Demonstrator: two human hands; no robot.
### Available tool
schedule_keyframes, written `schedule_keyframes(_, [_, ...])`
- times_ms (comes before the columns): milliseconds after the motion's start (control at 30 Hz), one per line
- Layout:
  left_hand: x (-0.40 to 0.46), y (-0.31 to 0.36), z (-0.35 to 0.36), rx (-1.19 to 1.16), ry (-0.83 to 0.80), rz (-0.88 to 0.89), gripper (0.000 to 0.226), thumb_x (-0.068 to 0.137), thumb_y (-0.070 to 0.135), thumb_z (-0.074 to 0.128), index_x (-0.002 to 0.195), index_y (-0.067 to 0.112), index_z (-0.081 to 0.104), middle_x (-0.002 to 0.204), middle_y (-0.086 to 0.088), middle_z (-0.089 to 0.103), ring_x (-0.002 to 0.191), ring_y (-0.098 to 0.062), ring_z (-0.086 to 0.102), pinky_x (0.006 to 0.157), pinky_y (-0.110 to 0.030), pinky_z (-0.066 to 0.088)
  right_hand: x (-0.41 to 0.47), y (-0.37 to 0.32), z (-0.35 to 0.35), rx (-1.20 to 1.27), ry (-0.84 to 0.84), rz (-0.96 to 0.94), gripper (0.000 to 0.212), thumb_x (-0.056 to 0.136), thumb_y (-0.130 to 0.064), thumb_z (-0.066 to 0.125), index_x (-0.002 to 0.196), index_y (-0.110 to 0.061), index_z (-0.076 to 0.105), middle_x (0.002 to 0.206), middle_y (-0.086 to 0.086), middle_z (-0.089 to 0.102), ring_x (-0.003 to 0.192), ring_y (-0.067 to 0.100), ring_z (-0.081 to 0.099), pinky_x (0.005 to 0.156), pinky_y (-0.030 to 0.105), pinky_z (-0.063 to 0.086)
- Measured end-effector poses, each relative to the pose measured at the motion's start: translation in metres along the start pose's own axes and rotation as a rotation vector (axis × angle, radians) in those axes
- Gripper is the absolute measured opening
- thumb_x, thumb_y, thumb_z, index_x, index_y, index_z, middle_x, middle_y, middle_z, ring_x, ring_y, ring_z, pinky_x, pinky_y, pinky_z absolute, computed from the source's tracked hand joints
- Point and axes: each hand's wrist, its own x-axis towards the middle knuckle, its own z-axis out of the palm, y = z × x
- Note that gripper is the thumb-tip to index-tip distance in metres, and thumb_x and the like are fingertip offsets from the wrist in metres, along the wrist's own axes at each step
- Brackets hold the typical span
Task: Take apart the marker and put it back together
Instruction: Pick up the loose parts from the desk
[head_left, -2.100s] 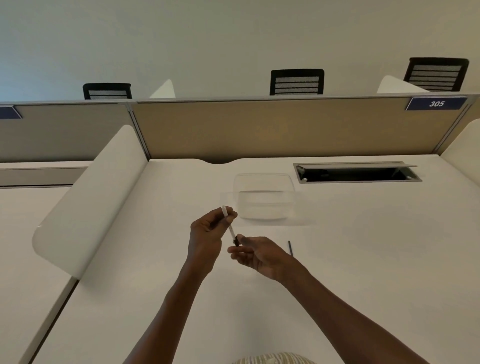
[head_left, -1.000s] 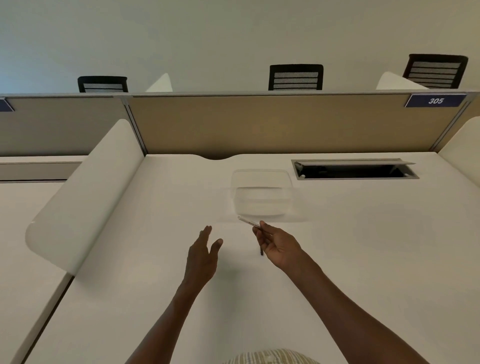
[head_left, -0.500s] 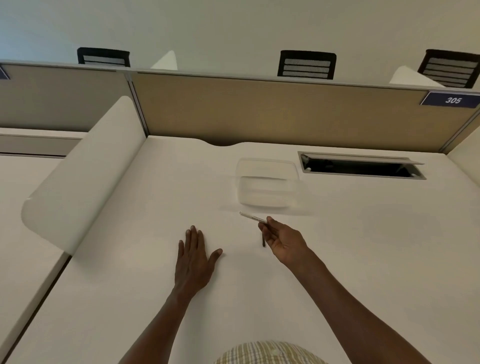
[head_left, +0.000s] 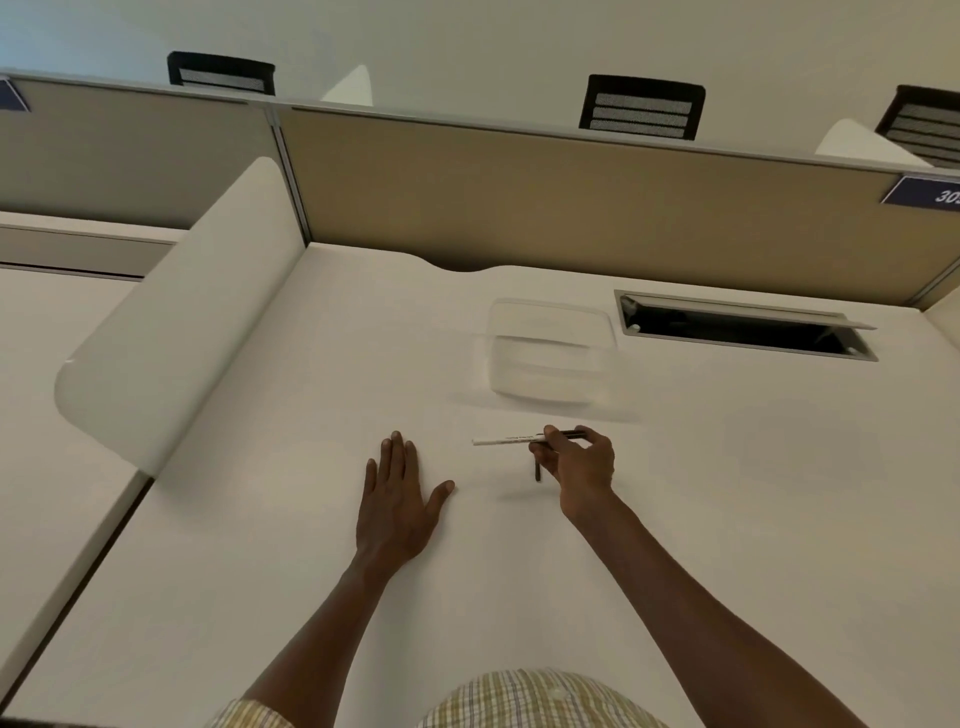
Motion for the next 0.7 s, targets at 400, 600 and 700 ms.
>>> schedule_keyframes(400, [-0.001,-0.001,0.000,-0.035,0.008,-0.003,0.091,0.093,0.071,0.018,0.155,0.007,0.004,0.165,-0.009,-0.005,0.152,-0.019,-0.009,0.124,-0.040,0.001,-0.004,0.022,0.039,-1.019,-0.439,-1.047,0.038,0.093,-0.018,0.062,0.122,-0.024,0.037,0.084,-0.001,0.068,0.073,0.013,0.067,0.063,0.023,0.052])
schedule_keyframes(600, [0.001,-0.003,0.000,-0.022,0.018,-0.004,0.090,0.093,0.071,0.017,0.155,0.007,0.004,0.165,-0.009,-0.005,0.152,-0.019,-0.010,0.124,-0.039,0.001,-0.003,0.029,0.042,-1.163,-0.546,-1.264,0.037,0.094,-0.015,0.062,0.122,-0.019,0.037,0.082,-0.001,0.064,0.066,0.018,0.064,0.056,0.028,0.051])
schedule_keyframes(700, [0.001,-0.003,0.001,-0.036,0.024,-0.004,0.090,0.093,0.071,0.019,0.155,0.007,0.006,0.165,-0.009,-0.004,0.152,-0.020,-0.009,0.124,-0.040,0.001,-0.004,0.030,0.041,-1.175,-0.547,-1.249,0.037,0.094,-0.015,0.062,0.122,-0.020,0.038,0.083,-0.001,0.064,0.067,0.018,0.064,0.057,0.030,0.053])
